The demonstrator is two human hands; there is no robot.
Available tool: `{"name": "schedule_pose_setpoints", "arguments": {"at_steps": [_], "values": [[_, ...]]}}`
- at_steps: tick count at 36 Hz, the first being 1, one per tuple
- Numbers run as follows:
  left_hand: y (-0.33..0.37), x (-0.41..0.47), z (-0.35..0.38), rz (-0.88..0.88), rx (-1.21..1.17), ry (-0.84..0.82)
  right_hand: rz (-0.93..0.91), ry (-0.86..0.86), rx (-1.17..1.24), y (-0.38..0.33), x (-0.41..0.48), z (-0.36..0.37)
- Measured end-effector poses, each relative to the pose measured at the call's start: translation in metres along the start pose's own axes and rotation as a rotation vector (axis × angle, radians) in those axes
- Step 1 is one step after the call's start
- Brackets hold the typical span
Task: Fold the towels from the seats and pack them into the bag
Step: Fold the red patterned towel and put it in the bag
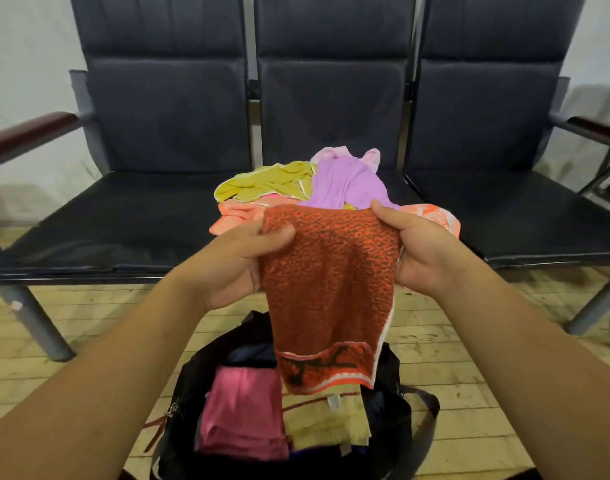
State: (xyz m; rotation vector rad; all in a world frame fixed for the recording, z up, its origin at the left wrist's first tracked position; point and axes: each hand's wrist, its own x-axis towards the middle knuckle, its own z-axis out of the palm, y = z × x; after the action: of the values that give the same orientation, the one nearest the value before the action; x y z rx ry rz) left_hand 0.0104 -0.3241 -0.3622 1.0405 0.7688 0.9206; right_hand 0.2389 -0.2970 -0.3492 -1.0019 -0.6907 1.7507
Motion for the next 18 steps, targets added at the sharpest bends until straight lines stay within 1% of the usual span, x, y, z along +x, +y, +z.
{"name": "schedule_pose_setpoints", "arguments": {"at_steps": [2, 4, 7, 9, 11, 13, 14, 16, 18], "values": [[-0.003, 0.001, -0.001, -0.001, 0.038, 0.025, 0.002, 0.000, 0.007, 0.000, 0.002, -0.003], [-0.003, 0.001, 0.002, 0.034, -0.029, 0.065, 0.025, -0.019, -0.032, -0.001, 0.004, -0.008], [0.000, 0.002, 0.008, 0.085, -0.142, 0.108, 0.123, -0.060, -0.186, 0.003, 0.005, -0.019], [0.001, 0.004, 0.011, 0.110, -0.190, 0.145, 0.174, -0.120, -0.282, 0.009, 0.003, -0.023], [0.003, 0.004, 0.011, 0.130, -0.230, 0.169, 0.158, -0.218, -0.350, 0.013, 0.001, -0.024], [0.006, 0.002, 0.009, 0.145, -0.245, 0.112, 0.077, -0.237, -0.314, 0.011, 0.002, -0.022], [0.007, 0.000, 0.007, 0.141, -0.223, 0.072, 0.029, -0.215, -0.264, 0.008, 0.004, -0.020], [0.008, -0.003, 0.004, 0.110, -0.120, 0.021, -0.050, -0.179, -0.142, 0.003, 0.005, -0.017], [0.008, -0.004, 0.002, 0.079, -0.036, 0.014, -0.082, -0.140, -0.074, -0.001, 0.005, -0.016]]}}
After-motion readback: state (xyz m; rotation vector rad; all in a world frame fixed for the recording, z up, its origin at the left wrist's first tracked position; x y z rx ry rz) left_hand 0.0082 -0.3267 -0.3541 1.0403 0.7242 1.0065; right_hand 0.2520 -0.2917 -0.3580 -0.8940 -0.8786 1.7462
